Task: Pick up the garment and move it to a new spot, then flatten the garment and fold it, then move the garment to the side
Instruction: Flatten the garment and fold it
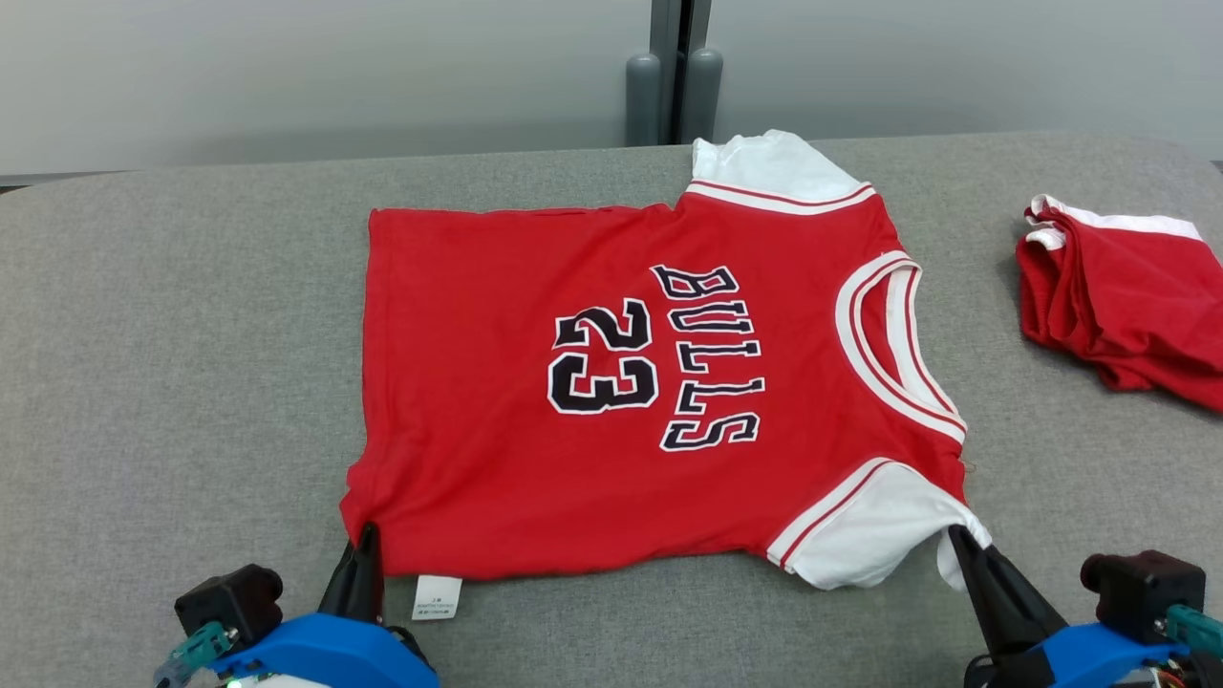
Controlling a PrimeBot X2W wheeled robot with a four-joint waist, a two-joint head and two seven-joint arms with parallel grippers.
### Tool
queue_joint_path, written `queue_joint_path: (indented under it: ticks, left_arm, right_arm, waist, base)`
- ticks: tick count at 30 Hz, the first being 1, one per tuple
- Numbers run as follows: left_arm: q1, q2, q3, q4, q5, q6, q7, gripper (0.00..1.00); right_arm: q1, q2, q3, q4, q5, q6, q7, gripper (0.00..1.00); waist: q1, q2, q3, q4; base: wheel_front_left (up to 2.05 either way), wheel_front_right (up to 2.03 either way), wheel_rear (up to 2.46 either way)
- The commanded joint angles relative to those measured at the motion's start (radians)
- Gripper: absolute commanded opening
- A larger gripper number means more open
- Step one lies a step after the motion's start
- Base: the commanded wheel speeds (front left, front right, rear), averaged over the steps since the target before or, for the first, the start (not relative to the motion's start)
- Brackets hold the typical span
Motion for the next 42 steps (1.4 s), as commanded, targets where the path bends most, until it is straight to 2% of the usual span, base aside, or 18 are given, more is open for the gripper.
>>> queue_joint_path:
  ticks: [1,11,20,28,38,39,40,41,42]
  left_arm:
    - [-0.029,-0.001,-0.001,0.005,0.002,0.001,0.003,0.00]
    - [-0.230,-0.010,-0.057,0.107,0.046,0.026,0.121,0.00]
    - [-0.392,0.007,-0.063,0.212,0.055,0.026,0.221,0.00]
    - [-0.463,-0.010,-0.049,0.308,0.042,0.042,0.232,0.00]
    - [-0.525,-0.036,-0.060,0.383,0.051,0.052,0.227,0.00]
    - [-0.529,-0.037,-0.061,0.391,0.054,0.051,0.227,0.15]
    - [-0.533,-0.039,-0.062,0.399,0.055,0.053,0.226,0.38]
    - [-0.539,-0.038,-0.066,0.404,0.062,0.054,0.221,1.00]
    - [-0.546,-0.039,-0.066,0.409,0.067,0.058,0.215,1.00]
  right_arm:
    - [-0.026,0.001,-0.003,0.013,0.004,0.000,-0.001,0.00]
    - [-0.249,-0.003,-0.036,0.178,-0.041,0.000,0.121,0.00]
    - [-0.427,-0.070,-0.014,0.285,-0.056,0.000,0.198,0.00]
    - [-0.556,-0.106,0.020,0.416,-0.056,0.000,0.194,0.00]
    - [-0.708,-0.100,0.060,0.610,-0.076,0.000,0.155,0.00]
    - [-0.721,-0.098,0.064,0.630,-0.078,0.000,0.147,0.27]
    - [-0.737,-0.096,0.065,0.651,-0.079,0.000,0.138,0.50]
    - [-0.751,-0.095,0.065,0.672,-0.081,0.000,0.129,1.00]
    - [-0.765,-0.095,0.063,0.691,-0.087,0.000,0.116,1.00]
  waist:
    - [0.0000,0.0000,0.000,0.001]
    - [0.0000,0.0000,-0.001,0.010]
    - [0.0000,0.0000,0.020,-0.003]
    - [0.0000,0.0000,0.043,-0.012]
    - [0.0000,0.0000,0.076,-0.009]
    - [0.0000,0.0000,0.078,-0.009]
    - [0.0000,0.0000,0.080,-0.008]
    - [0.0000,0.0000,0.082,-0.007]
    - [0.0000,0.0000,0.084,-0.007]
  base:
    - [0.00,0.00,0.00]
    - [0.00,0.00,0.00]
    - [0.00,0.00,0.00]
    - [0.00,0.00,0.00]
    - [0.00,0.00,0.00]
    - [0.00,0.00,0.00]
    - [0.00,0.00,0.00]
    - [0.00,0.00,0.00]
    - [0.00,0.00,0.00]
